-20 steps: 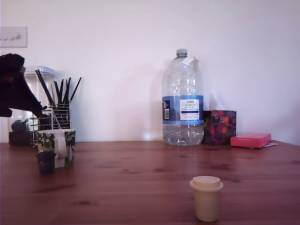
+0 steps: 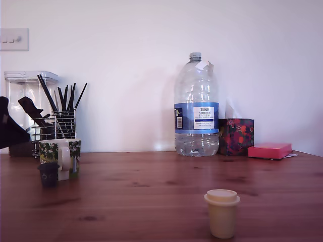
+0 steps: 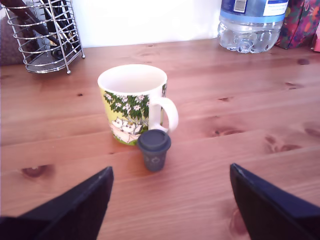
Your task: Pick up the coffee capsules from the table one by one and drop them inside the nearest coffee cup
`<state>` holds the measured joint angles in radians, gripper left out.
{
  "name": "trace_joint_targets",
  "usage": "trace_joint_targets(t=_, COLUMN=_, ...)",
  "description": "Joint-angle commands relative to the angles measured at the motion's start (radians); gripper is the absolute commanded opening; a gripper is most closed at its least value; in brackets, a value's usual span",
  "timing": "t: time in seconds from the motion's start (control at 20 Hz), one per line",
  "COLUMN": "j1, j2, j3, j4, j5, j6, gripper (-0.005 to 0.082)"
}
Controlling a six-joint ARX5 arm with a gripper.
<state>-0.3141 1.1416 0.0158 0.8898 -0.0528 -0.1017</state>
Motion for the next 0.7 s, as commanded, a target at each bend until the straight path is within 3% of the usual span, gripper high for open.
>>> trace_joint_targets(t=0.0, j1=0.012, j2=0.071, j3=-0.014, j4=0.086, j5=0.02, j6=0.005, gripper=0.0677)
trace_joint_targets(t=0.3, j1=0.044, j2=0.343, j3=0.021, j4=0.311, j5=0.085, j6=0.005, gripper=0.0677)
trace_joint_targets(t=0.65, j1=0.074, j2=0.61, j3=0.201, j4=0.318, j5=0.127, j6=0.031, gripper=0.0677)
